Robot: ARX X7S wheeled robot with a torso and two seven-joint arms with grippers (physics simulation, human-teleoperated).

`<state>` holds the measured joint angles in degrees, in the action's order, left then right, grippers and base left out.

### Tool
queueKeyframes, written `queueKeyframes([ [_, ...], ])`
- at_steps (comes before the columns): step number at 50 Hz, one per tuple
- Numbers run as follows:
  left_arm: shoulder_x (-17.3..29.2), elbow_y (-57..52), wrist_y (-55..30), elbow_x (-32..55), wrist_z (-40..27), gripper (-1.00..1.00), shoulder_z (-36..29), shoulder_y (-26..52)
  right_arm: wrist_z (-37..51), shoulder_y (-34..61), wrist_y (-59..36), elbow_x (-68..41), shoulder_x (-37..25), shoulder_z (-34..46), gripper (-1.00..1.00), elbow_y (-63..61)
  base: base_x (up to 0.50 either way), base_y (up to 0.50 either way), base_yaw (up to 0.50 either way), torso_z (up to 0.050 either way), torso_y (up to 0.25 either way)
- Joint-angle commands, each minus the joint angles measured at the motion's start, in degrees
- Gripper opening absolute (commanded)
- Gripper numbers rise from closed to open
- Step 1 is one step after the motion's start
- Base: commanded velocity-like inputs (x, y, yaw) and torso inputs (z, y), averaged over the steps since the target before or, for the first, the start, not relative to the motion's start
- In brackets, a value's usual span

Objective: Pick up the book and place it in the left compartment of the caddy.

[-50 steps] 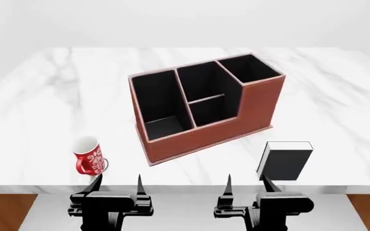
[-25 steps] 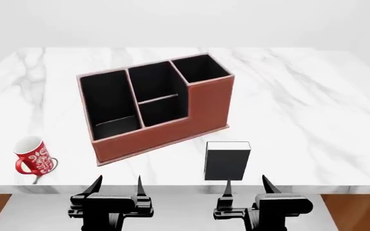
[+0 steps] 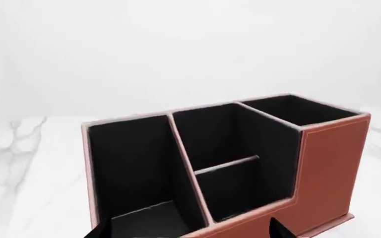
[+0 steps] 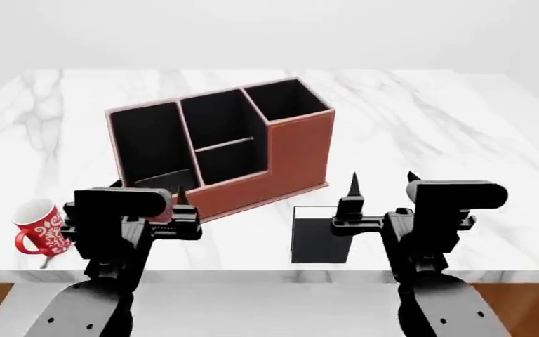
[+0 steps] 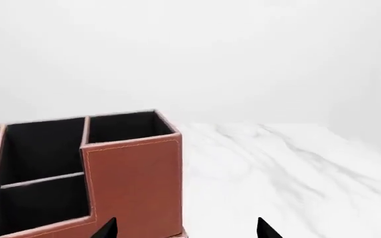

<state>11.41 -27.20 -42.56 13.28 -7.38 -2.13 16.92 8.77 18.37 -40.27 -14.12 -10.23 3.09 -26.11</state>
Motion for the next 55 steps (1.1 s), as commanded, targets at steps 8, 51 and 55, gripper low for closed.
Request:
queueKeyframes([
  [8,3.75,-9.62,-18.82,4.49,-0.18,1.00,2.69,11.83,1.27,17.04,-18.94,-4.35,-2.69,-2.47,1.00,-5.45,0.00,0.00,0.00,0.000,0.000],
  [51,4.72,-9.70,-17.74,5.39,-0.60,1.00,1.97,11.45,4.44,20.89,-12.81,-1.36,-4.29,-5.58,1.00,7.85,0.24,0.00,0.00,0.000,0.000],
  [55,4.77,-9.97,-17.92,5.55,-0.71,1.00,2.00,11.37,4.42,20.72,-12.63,-1.47,-4.28,-5.49,1.00,7.99,0.50,0.00,0.00,0.000,0.004],
])
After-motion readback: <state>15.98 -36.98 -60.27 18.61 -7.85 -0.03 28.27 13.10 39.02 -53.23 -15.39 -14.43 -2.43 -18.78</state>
